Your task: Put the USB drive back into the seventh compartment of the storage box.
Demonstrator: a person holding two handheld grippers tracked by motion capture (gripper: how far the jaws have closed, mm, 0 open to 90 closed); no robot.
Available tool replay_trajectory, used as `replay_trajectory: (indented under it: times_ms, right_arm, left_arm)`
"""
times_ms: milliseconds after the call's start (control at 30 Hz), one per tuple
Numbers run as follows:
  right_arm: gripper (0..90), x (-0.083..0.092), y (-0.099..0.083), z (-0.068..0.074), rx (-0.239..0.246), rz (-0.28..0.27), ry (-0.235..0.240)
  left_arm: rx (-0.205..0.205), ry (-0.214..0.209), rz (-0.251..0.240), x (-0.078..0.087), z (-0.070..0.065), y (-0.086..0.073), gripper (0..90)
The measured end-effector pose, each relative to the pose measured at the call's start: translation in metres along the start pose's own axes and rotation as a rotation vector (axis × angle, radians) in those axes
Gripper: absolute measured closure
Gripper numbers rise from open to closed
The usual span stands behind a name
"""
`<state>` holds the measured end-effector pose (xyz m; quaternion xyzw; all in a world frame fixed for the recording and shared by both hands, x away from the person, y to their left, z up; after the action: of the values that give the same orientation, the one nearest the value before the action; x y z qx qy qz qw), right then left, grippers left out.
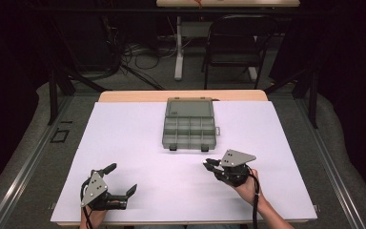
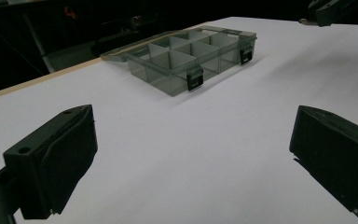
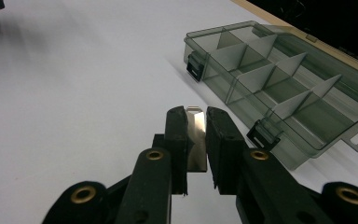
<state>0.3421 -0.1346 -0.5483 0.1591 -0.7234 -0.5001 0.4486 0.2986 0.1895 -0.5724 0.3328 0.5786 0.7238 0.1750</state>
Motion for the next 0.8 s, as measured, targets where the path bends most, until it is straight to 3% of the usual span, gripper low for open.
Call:
replay_trajectory:
  times_ms: [800]
  right_arm:
    - [79.3, 0.001, 0.01, -0.013, -0.009, -0.026, -0.021]
  left_arm:
    - [0.005, 0.004, 0.0, 0.0, 0.001, 0.0, 0.8]
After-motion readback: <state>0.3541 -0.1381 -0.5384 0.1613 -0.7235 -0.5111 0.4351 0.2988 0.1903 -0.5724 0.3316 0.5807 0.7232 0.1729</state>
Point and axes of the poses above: each handheld gripper's, and its own axes: x roughly backward along the jaws, y roughly out of its top, z roughly to its left, the point moved 7 cm from there along -x, roughly forward along the jaws, and after that the axes turned 1 degree about -x, right-handed, at the moved point
